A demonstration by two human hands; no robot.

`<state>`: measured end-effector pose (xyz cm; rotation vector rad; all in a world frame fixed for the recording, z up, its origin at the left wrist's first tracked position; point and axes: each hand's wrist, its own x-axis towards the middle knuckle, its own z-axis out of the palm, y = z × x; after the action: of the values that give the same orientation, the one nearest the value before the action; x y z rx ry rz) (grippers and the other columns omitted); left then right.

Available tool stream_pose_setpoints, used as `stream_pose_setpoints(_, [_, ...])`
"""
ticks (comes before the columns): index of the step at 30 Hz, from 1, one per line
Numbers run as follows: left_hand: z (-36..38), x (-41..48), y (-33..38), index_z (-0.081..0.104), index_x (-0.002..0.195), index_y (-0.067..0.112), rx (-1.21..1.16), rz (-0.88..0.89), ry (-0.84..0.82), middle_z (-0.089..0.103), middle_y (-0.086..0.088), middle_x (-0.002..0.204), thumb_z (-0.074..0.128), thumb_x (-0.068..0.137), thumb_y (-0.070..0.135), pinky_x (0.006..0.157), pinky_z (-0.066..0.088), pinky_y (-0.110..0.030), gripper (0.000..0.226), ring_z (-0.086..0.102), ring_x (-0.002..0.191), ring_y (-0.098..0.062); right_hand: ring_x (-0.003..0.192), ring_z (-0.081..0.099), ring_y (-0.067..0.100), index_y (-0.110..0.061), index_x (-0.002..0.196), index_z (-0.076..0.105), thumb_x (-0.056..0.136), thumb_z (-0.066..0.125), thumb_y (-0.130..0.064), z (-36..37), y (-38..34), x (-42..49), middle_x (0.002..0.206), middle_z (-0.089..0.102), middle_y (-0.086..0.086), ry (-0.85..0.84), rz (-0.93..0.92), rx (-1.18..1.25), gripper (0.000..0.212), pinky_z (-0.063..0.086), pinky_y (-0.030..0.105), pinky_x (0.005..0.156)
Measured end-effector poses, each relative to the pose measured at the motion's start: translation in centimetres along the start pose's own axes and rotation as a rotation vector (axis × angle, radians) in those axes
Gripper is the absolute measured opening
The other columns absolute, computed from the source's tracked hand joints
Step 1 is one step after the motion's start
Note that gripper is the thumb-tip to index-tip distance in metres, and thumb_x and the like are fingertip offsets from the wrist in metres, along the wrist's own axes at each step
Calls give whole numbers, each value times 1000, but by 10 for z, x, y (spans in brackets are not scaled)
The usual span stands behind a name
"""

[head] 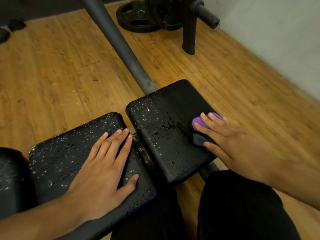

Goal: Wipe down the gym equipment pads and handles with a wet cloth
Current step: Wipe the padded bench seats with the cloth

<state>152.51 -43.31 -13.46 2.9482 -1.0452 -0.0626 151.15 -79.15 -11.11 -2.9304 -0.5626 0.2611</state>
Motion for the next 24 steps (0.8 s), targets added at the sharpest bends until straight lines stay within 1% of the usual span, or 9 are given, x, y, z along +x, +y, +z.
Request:
stream_pose_setpoints(3, [0,0,1,33,159,1,-4,-6,-3,33,-15,165,40,95,61,125,15,-50,88,27,156,-30,157,0,19,-20,163,19,101,11,-59,1,0,57,171,7,4,27,60,35,73,0,34,127])
stream_pose_setpoints(5, [0,0,0,33,159,2,-3,-3,-10,33,-14,165,40,95,61,125,15,-49,88,27,156,-30,158,-6,22,-20,164,11,107,16,-55,-1,3,111,171,0,8,52,136,34,67,-1,41,129])
stream_pose_setpoints(9, [-1,0,1,32,160,2,-2,-5,-13,33,-14,164,40,96,61,125,14,-47,87,26,156,-30,157,-13,21,-24,164,8,108,17,-53,-10,0,172,172,-4,7,30,199,21,63,-8,40,126])
stream_pose_setpoints(11, [-2,-1,1,31,160,3,-7,-3,-18,33,-14,165,40,97,61,126,13,-47,87,25,156,-29,157,-11,21,-26,164,7,107,18,-56,-8,0,154,172,-4,7,31,164,43,66,-7,38,126])
stream_pose_setpoints(13, [-3,0,1,31,160,3,-3,-4,-12,32,-14,165,39,97,61,126,13,-47,87,25,156,-29,158,-4,21,-26,163,14,104,17,-59,-3,-1,113,172,2,7,55,118,46,68,-4,36,126])
stream_pose_setpoints(15, [-2,0,1,31,161,2,8,-1,-14,32,-14,165,38,97,61,126,13,-46,87,24,156,-29,158,7,22,-24,162,24,103,13,-61,4,-5,61,171,14,6,69,82,25,71,3,37,127])
stream_pose_setpoints(18, [-2,-1,1,29,161,3,9,-5,-12,31,-15,166,38,98,61,127,10,-44,87,21,157,-28,156,19,19,-24,159,34,102,18,-58,7,-10,0,168,24,2,41,85,-26,68,18,40,127])
stream_pose_setpoints(21, [-1,0,1,30,160,1,4,-2,-12,31,-16,165,37,98,60,127,11,-46,86,23,156,-30,157,13,18,-25,161,28,99,14,-61,3,-9,6,169,19,1,6,104,12,73,14,39,127])
stream_pose_setpoints(24, [-1,0,2,31,160,1,-4,-7,-12,32,-16,165,39,97,59,126,12,-46,87,25,156,-31,158,-2,21,-25,163,12,100,7,-68,-1,-1,73,172,2,3,3,130,44,77,4,42,128])
